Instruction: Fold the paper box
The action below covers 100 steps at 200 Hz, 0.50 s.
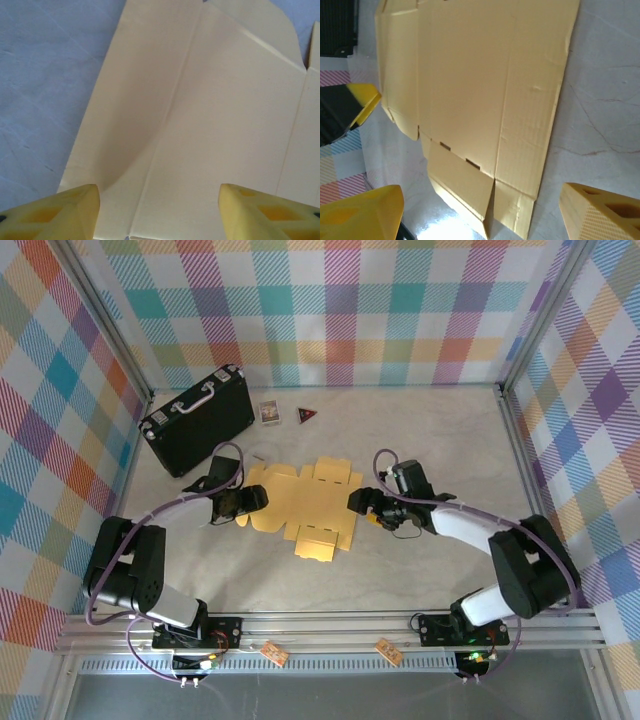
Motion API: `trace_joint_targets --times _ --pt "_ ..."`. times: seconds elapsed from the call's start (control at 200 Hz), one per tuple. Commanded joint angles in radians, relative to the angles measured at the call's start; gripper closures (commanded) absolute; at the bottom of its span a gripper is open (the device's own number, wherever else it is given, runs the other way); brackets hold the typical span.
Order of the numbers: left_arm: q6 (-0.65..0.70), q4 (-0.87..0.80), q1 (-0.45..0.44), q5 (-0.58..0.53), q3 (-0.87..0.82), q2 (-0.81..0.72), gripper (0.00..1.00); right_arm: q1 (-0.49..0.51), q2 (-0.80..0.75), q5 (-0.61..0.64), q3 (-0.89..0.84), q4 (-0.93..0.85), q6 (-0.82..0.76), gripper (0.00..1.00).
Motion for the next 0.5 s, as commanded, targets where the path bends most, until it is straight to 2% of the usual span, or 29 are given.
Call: trace_joint_targets --times 0.0,0.275,0.495 --pt "0.025 -0.021 -0.024 0.003 0.04 0.011 0.41 0.009 0.055 -0.021 0.039 0.046 0.036 0.19" --pt "0.056 -0.062 -0.069 -0.015 0.123 0.128 0.54 0.01 0.16 -0.042 0.084 0.06 0.053 0.19" --pt "0.057 -0.069 -0.076 -0.025 0.123 0.185 0.58 0.008 0.193 -0.057 0.098 0.052 0.049 0.19"
